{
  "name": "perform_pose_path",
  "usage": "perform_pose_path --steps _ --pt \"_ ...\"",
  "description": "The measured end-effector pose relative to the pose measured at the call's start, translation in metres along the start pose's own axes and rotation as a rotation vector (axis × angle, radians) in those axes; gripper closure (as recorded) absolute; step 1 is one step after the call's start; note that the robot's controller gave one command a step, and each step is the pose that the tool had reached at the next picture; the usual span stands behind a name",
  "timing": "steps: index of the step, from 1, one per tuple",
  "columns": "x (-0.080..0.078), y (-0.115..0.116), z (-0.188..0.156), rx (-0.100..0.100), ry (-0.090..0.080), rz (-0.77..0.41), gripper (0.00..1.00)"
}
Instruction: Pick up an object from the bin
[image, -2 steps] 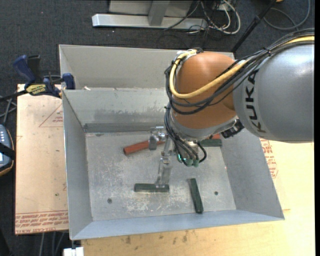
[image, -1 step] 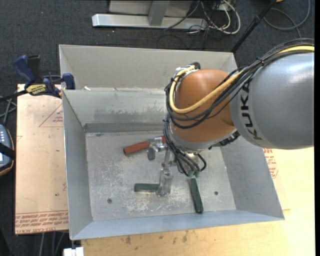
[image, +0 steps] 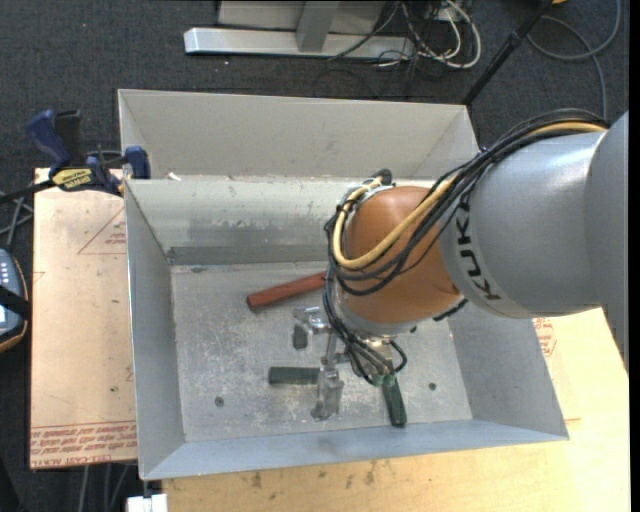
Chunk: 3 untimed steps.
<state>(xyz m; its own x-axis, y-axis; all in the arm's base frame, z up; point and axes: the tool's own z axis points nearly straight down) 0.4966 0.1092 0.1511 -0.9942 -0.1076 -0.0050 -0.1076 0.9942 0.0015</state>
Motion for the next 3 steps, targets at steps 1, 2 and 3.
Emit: perform_pose_path --steps 1,2,3 --pt "-0.006 0.006 0.062 0.0 0.002 -0.136 0.0" --pt "-0.052 -0.024 0.079 0.0 0.001 0.135 1.0" --pt "-0.052 -0.024 0.079 0.0 0.001 0.135 1.0"
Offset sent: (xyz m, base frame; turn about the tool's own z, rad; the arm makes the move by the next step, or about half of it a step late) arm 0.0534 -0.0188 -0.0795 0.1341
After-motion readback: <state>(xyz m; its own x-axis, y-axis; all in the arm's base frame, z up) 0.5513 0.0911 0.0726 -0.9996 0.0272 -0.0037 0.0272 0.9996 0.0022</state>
